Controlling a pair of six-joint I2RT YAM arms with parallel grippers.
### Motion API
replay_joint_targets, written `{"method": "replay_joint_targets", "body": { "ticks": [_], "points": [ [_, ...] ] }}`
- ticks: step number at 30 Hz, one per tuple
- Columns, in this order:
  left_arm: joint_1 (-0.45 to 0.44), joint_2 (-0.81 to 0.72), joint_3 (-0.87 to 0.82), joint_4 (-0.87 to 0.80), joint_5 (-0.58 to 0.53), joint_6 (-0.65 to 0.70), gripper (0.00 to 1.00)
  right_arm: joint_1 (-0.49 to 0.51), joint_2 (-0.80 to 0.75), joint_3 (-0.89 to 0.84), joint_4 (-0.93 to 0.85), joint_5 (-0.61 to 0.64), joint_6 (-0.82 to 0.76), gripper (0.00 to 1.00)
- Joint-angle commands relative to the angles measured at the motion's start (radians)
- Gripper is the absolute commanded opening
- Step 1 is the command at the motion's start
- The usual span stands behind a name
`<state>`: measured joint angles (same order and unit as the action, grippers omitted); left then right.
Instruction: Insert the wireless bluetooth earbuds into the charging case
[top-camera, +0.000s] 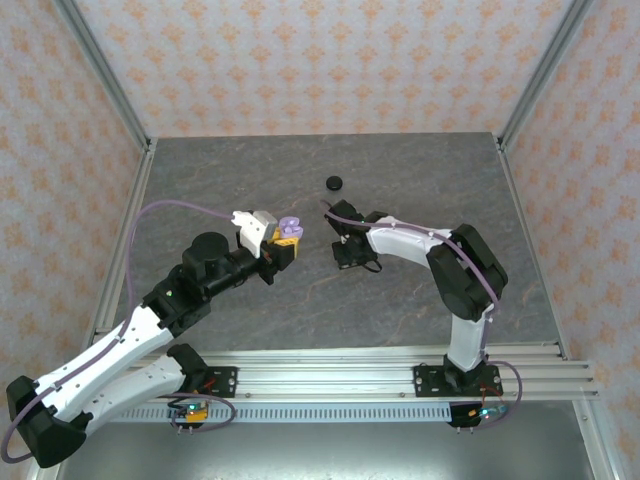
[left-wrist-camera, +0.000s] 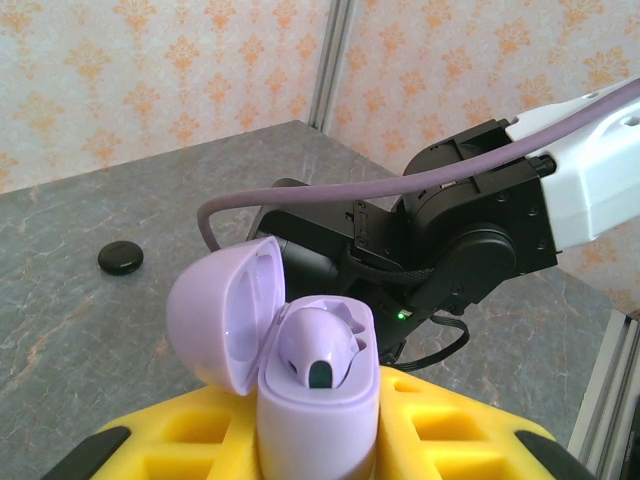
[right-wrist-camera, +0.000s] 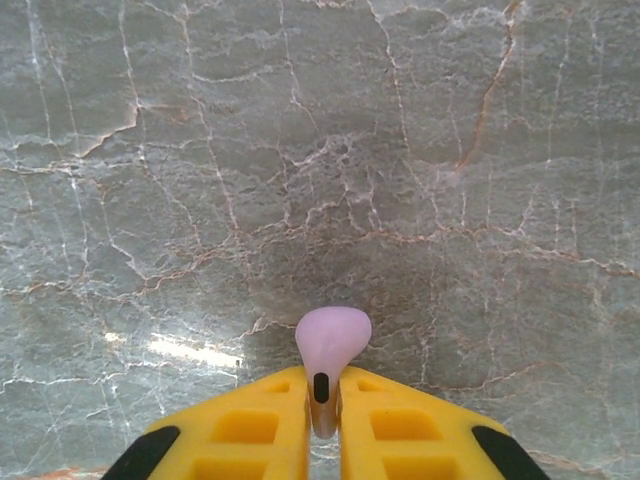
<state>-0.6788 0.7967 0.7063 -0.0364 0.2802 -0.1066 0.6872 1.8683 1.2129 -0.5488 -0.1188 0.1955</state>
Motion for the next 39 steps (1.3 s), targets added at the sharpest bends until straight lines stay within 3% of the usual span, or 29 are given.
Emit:
{"method": "replay_joint_targets", "body": {
  "ticks": [1, 10, 19, 32, 39],
  "points": [
    [0.005, -0.002, 0.028, 0.036, 0.008, -0.006, 0.27, 0.002, 0.011, 0.013, -0.026, 0.035, 0.020, 0.16],
    [0.005, -0.005, 0.024, 0.035, 0.007, -0.008, 0.27, 0.000, 0.009, 0.016, -0.043, 0.037, 0.030, 0.18],
    [0.005, -0.011, 0.022, 0.029, 0.000, -0.010, 0.27, 0.001, -0.082, 0.027, -0.061, 0.060, 0.063, 0.44],
    [0.004, -0.016, 0.020, 0.036, 0.001, -0.015, 0.27, -0.015, 0.035, 0.149, -0.124, 0.056, 0.111, 0.44],
    [0.005, -0.024, 0.015, 0.036, 0.002, -0.013, 0.27, -0.017, 0.086, 0.183, -0.145, 0.066, 0.111, 0.39]
  ]
}}
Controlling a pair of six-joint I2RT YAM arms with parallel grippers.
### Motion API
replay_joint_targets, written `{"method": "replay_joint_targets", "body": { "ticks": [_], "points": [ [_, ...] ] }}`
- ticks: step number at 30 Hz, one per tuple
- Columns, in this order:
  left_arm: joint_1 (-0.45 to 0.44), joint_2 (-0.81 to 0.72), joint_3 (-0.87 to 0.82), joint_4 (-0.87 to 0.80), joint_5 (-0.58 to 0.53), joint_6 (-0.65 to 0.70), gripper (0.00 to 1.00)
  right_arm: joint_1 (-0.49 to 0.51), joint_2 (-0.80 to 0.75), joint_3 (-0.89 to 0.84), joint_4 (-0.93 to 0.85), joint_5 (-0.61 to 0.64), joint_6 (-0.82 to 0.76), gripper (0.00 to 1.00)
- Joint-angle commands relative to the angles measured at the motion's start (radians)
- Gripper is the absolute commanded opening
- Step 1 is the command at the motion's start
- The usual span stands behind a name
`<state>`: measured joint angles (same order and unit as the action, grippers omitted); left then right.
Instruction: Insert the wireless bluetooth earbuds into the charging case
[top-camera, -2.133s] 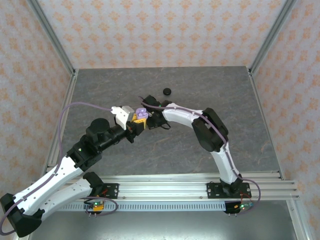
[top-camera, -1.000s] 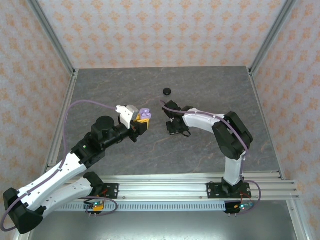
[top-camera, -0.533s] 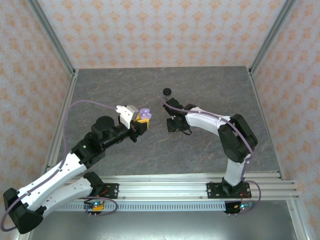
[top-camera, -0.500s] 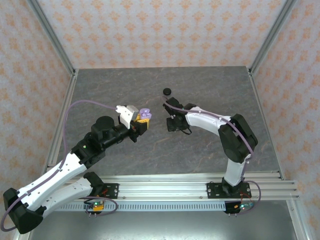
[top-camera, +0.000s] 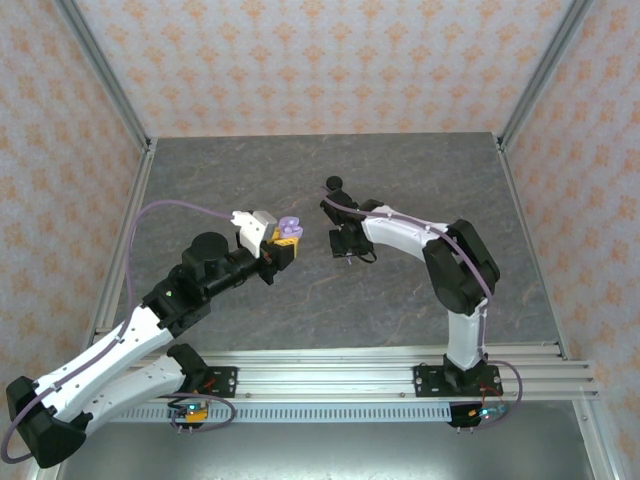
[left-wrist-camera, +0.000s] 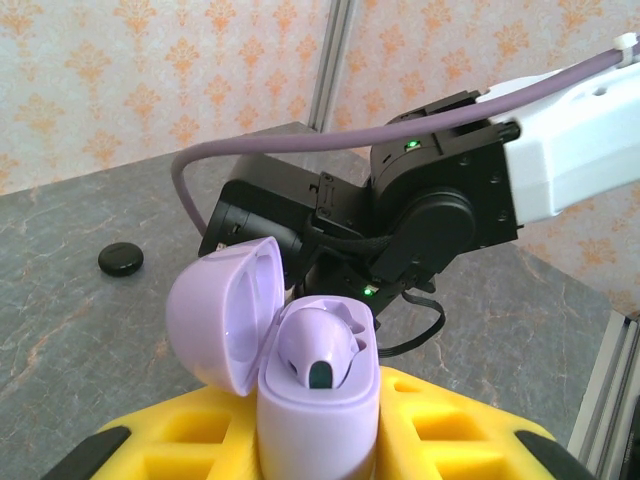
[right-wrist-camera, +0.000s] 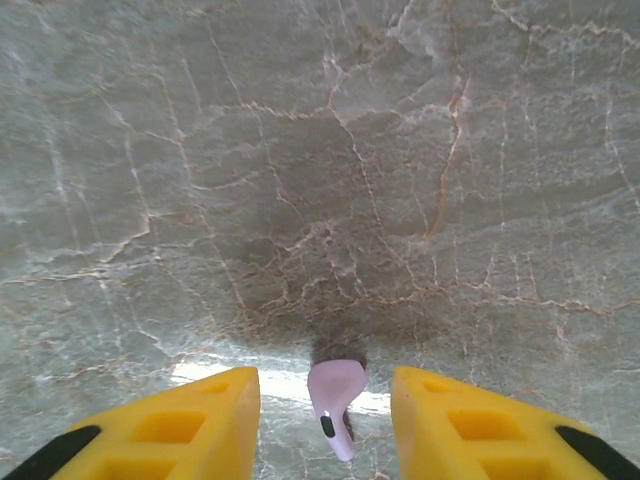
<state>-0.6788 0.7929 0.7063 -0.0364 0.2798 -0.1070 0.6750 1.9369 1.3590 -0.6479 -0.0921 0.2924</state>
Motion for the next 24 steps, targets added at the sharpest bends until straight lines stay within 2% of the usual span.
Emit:
{"method": "replay_joint_targets", "body": {
  "ticks": [1, 7, 24],
  "points": [
    [0.004, -0.021, 0.013, 0.038, 0.000, -0.013, 0.27, -0.005, 0.023, 0.042, -0.048, 0.039, 0.014, 0.38],
    [0.004, -0.023, 0.014, 0.037, 0.000, -0.011, 0.27, -0.006, 0.059, 0.071, -0.068, 0.040, 0.016, 0.34],
    [0.004, -0.032, 0.007, 0.036, -0.003, -0.010, 0.27, -0.009, 0.098, 0.078, -0.080, 0.031, 0.019, 0.32]
  ]
}}
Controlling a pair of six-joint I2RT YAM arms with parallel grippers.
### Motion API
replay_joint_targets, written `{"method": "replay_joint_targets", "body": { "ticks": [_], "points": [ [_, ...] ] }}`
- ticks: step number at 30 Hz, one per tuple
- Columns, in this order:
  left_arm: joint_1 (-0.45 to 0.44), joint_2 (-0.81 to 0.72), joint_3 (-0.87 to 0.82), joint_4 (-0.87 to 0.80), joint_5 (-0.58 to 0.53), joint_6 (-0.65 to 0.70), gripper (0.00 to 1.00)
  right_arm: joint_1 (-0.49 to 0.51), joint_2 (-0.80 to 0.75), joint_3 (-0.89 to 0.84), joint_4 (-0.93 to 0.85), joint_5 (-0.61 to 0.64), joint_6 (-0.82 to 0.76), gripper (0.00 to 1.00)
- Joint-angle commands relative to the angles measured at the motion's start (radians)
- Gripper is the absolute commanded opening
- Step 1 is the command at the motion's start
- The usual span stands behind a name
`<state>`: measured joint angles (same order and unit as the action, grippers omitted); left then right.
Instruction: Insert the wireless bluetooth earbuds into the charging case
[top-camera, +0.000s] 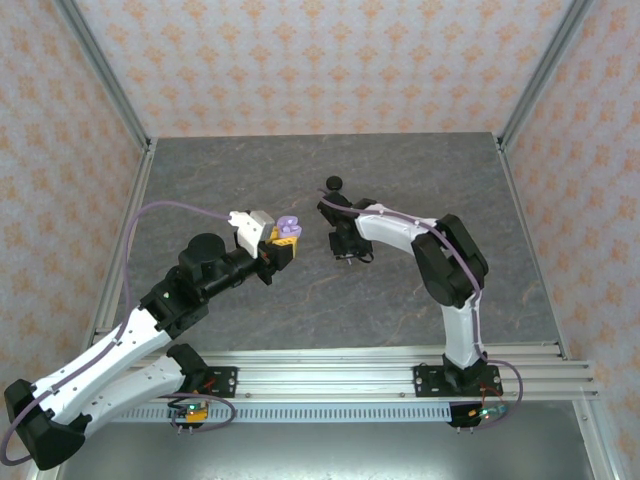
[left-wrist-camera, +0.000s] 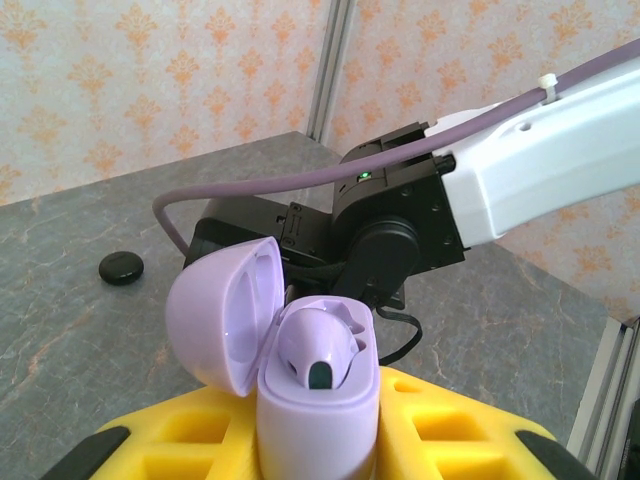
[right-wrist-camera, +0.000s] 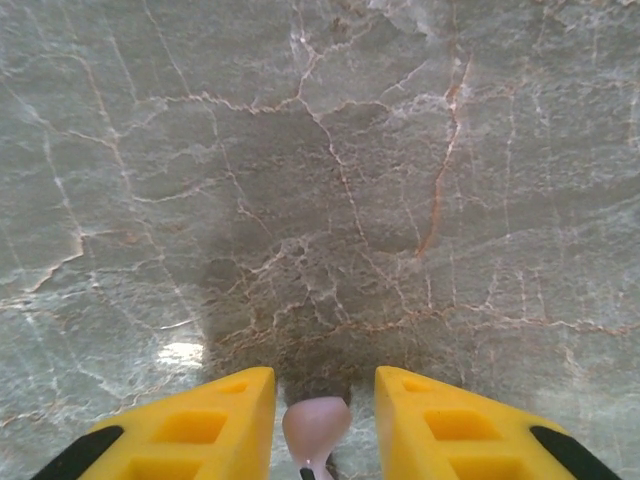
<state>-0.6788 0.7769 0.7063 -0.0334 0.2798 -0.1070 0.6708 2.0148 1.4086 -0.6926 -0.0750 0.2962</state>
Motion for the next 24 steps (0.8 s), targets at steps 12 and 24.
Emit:
{"method": "replay_joint_targets", "body": {
  "ticks": [12, 24],
  "points": [
    [0.004, -0.016, 0.004, 0.035, 0.000, -0.010, 0.27, -0.008, 0.030, 0.028, -0.060, 0.009, 0.020, 0.30],
    [0.004, -0.016, 0.005, 0.037, -0.001, -0.014, 0.27, -0.008, 0.006, 0.018, -0.080, -0.016, 0.010, 0.30]
  ]
}}
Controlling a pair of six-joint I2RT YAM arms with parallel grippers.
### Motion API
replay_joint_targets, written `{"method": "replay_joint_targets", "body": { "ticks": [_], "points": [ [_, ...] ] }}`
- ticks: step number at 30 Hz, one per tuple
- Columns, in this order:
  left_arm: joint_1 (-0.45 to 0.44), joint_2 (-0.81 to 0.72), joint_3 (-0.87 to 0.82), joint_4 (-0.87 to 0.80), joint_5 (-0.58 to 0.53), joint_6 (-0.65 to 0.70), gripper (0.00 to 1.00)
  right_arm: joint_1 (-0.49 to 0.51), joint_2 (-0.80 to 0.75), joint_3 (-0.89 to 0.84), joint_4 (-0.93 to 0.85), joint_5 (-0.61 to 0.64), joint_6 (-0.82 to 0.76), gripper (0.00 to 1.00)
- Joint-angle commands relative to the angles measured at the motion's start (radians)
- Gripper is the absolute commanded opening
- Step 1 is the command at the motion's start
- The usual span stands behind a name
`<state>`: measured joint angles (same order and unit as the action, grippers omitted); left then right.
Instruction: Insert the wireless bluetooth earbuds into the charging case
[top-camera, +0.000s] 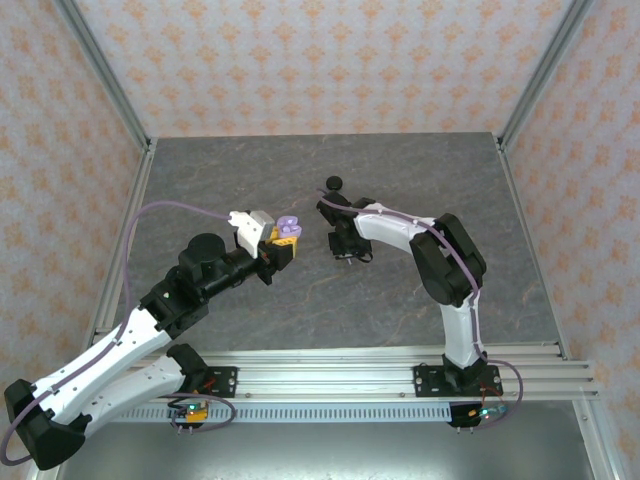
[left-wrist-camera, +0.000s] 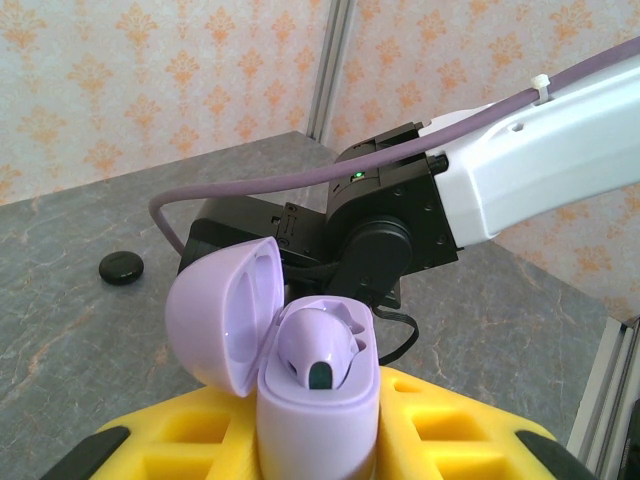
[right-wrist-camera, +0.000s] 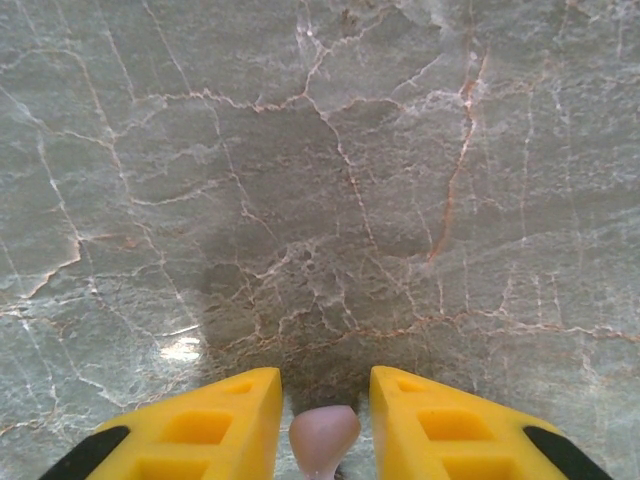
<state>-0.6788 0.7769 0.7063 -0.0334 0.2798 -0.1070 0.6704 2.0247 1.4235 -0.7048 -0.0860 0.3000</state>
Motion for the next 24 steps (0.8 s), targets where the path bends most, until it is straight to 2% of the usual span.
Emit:
{"method": "replay_joint_targets", "body": {
  "ticks": [1, 24],
  "points": [
    [0.004, -0.016, 0.005, 0.036, 0.000, -0.013, 0.27, -0.008, -0.006, 0.004, -0.070, -0.005, 0.006, 0.30],
    [0.004, -0.017, 0.010, 0.031, -0.002, -0.013, 0.27, -0.008, -0.020, 0.017, -0.105, -0.021, -0.005, 0.30]
  ]
}}
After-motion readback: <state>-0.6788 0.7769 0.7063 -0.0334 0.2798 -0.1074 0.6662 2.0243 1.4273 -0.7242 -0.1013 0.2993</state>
